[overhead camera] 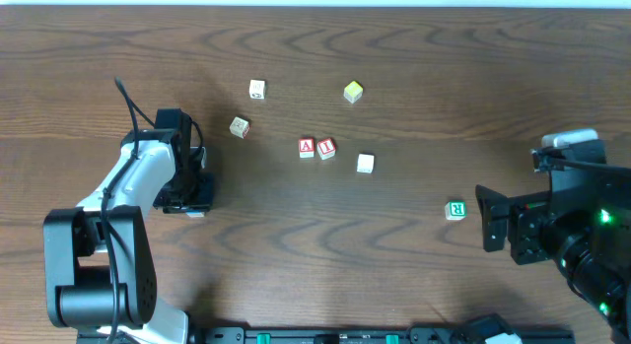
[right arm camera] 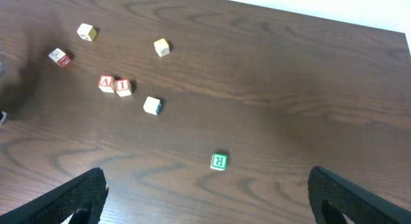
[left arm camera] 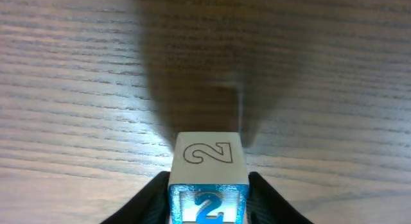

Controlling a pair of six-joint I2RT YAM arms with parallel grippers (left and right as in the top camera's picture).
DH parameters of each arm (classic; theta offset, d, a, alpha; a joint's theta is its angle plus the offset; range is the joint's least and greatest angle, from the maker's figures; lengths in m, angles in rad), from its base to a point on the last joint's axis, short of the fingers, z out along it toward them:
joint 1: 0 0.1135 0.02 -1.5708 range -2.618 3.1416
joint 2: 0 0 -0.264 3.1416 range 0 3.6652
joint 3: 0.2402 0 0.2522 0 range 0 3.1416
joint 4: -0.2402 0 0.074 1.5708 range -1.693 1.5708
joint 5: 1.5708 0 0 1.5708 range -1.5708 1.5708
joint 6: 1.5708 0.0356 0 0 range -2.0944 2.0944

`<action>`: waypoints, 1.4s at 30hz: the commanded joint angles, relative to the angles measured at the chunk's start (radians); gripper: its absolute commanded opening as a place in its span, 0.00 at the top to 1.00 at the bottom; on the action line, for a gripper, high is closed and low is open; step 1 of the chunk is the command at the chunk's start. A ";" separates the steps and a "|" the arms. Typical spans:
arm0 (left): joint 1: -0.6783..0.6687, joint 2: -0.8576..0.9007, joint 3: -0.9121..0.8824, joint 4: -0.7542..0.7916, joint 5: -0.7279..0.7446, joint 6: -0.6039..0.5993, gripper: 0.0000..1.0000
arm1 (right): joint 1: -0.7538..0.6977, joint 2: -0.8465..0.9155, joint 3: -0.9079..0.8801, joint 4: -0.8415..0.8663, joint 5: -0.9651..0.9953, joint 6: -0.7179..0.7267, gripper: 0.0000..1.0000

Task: Spell out Ai2
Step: 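Carry the '2' block with the left gripper toward the 'I' block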

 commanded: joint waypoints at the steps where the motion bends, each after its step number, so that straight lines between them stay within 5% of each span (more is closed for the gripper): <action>1: 0.001 0.009 -0.009 0.000 -0.008 0.006 0.63 | -0.009 0.001 -0.006 0.002 0.018 0.017 0.01; 11: 0.001 0.009 -0.009 0.001 -0.008 -0.030 0.71 | -0.008 0.001 -0.006 0.003 0.018 0.017 0.01; 16: -0.014 0.007 0.100 -0.029 0.008 -0.151 0.95 | -0.008 0.001 -0.006 0.019 0.018 0.017 0.01; 24: -0.250 0.007 0.414 0.040 0.064 -0.299 0.94 | -0.009 -0.009 -0.004 0.026 0.090 0.058 0.01; 30: -0.496 0.067 0.417 0.343 0.080 -0.458 0.94 | -0.009 -0.095 0.068 0.030 0.104 0.053 0.01; 42: -0.687 0.242 0.418 0.428 0.040 -0.476 0.95 | -0.009 -0.145 0.092 -0.005 0.103 0.053 0.01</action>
